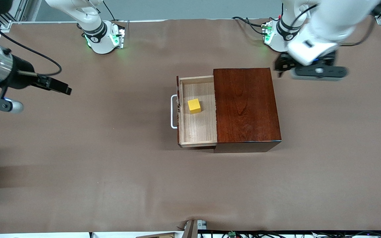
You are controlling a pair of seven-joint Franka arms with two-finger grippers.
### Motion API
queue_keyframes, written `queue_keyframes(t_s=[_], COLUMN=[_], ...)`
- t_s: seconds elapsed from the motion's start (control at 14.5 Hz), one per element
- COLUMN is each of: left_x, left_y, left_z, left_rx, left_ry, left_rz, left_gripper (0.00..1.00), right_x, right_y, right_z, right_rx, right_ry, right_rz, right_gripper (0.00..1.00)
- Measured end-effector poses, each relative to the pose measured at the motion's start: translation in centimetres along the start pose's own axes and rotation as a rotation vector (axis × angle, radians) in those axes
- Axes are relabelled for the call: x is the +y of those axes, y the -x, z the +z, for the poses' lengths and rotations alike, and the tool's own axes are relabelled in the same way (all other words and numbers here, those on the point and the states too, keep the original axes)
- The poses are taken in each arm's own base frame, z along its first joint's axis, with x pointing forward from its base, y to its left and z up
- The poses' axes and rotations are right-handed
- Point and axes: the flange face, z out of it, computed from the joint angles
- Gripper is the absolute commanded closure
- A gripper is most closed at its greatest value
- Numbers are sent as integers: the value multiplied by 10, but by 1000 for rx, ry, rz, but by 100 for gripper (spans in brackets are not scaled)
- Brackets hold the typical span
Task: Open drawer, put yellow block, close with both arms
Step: 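Move the left gripper back to the drawer handle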
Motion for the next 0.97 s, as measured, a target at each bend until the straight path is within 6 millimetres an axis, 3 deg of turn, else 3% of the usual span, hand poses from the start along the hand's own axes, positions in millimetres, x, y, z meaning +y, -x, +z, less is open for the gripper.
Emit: queue_keyframes(t_s=[0.28, 0.48, 0.76, 0.97], left_x=[89, 161, 256, 309], left_y=[-4, 0, 1, -1], left_z=[32, 57, 94, 126], left_rx=[-9, -4, 31, 40], left_ry=[45, 63, 163, 277], left_rz=[-87, -178, -353, -480], left_gripper=[0, 0, 0, 0], right_x=[38, 67, 81, 91], right_y=[3, 4, 11, 22], right_z=[-13, -11, -10, 2], right_rx=[-3, -12, 7, 59], right_ry=[6, 20, 31, 32], right_rz=[-180, -300, -371, -395], right_gripper=[0, 0, 0, 0])
